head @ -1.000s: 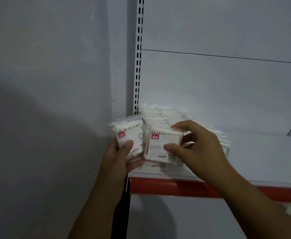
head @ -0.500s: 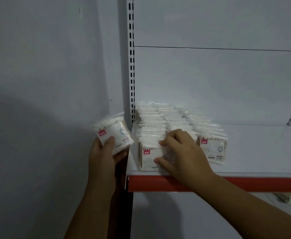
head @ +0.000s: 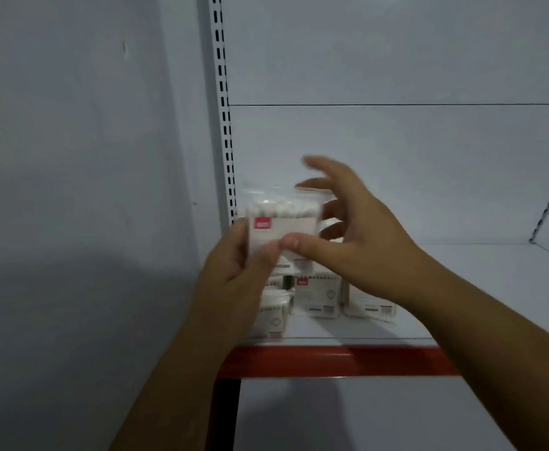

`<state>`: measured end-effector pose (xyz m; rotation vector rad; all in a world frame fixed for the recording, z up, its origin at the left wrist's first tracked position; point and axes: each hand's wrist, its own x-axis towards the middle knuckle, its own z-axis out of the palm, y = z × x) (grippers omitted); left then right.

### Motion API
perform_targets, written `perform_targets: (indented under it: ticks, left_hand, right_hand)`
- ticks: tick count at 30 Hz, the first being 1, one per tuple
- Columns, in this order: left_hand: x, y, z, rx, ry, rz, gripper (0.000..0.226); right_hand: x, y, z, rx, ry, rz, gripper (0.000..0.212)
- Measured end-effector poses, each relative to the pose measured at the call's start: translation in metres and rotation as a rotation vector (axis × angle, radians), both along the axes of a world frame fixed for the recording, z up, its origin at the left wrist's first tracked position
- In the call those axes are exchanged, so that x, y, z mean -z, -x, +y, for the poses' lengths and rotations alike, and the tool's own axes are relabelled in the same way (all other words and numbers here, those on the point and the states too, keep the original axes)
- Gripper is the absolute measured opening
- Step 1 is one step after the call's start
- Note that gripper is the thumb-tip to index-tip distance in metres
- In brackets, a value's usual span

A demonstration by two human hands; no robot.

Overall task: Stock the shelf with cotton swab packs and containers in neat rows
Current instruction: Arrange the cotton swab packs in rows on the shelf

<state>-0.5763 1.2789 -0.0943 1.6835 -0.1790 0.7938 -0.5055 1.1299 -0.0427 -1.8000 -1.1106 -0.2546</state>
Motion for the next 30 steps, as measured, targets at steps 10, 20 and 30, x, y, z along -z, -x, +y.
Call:
perform_targets:
  ticks: [10,20,30]
  left_hand:
    - [0.027,-0.017,0.012,-0.45,-0.924,0.326,0.06]
    - [0.029,-0.04,0.03,-0.341,-1.156,0.575,0.058]
    - [-0.039,-0.056,-0.022,-0.249,-1.209,0.688,0.098]
  right_hand:
    - [0.058,-0.035,-0.026,0.306,0.4,-0.216,0.033]
    - [0.099,-0.036,-0.012,0.485,0.545,-0.539,0.046]
    - [0.049,-0.062,-0.133,0.407,0.809,-0.596,0.058]
